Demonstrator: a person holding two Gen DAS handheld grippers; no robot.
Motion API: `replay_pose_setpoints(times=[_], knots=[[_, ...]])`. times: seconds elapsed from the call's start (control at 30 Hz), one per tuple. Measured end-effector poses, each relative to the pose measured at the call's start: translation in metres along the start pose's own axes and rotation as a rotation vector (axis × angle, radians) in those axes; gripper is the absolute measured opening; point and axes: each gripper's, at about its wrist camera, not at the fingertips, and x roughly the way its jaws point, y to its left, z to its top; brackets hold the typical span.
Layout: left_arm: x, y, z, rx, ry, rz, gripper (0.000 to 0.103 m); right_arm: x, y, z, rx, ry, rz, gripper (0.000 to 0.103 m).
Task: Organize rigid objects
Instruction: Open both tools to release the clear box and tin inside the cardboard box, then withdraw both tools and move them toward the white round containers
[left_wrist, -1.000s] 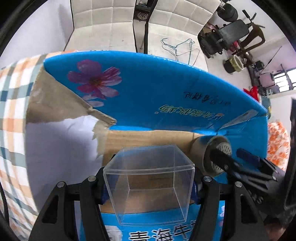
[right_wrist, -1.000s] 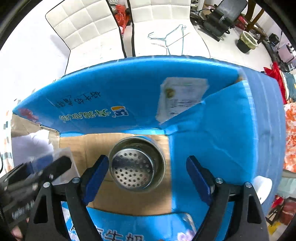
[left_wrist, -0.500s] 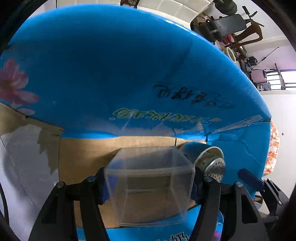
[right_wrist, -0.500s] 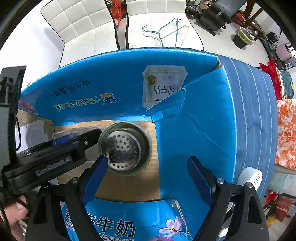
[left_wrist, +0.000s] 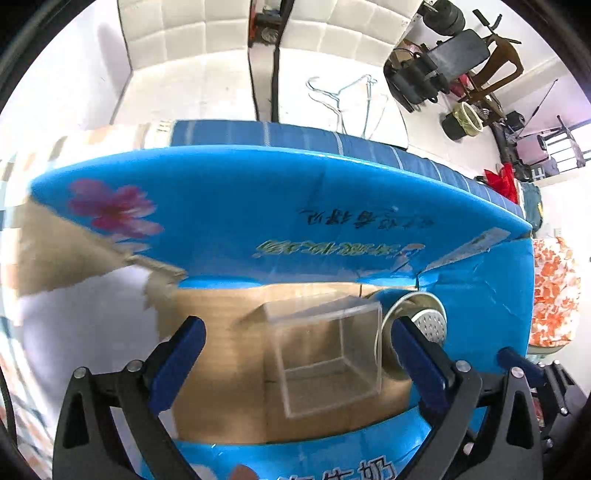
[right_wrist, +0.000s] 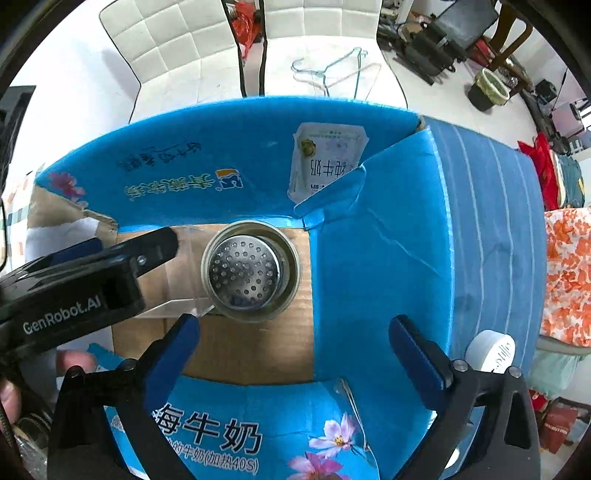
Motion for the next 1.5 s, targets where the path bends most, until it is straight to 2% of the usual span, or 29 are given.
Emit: replay_pose_setpoints(times=[0.07, 0.23, 0.5, 0.77, 1.03, 1.23, 1.4, 1.5], knots=[[-0.011, 0.01, -0.02, 0.012, -0.022, 0.032, 0.103, -0.009, 0.002, -0.007, -0.012, -0.018, -0.002, 0.103], [-0.055, 0.016, -0.048, 0.032, -0.106, 0.117, 0.103, -0.039, 0.008, -0.034, -0.047, -0.076, 0.027, 0.103], [-0.105, -0.005, -0.085, 0.042, -0.258, 0.213, 0.103, -0.104, 0.006, -0.093, -0.09, -0.214, 0.071, 0.103], [-0.159, -0.032, -0.13, 0.024, -0.37, 0.237, 0.103, -0.162, -0.017, -0.137, -0.086, -0.311, 0.111, 0.103], [-0.194, -0.062, -0.175, 0.036, -0.412, 0.243, 0.103, -0.198, -0.041, -0.181, -0.098, -0.358, 0.136, 0.103], [-0.198, -0.08, -0.193, 0.046, -0.406, 0.218, 0.103, -0.211, -0.08, -0.206, -0.052, -0.376, 0.161, 0.103], [-0.175, -0.094, -0.21, 0.054, -0.372, 0.199, 0.103, -0.186, -0.142, -0.223, 0.062, -0.335, 0.126, 0.103], [-0.131, -0.101, -0.22, 0.06, -0.281, 0.197, 0.103, -0.146, -0.184, -0.233, 0.137, -0.236, 0.107, 0.103]])
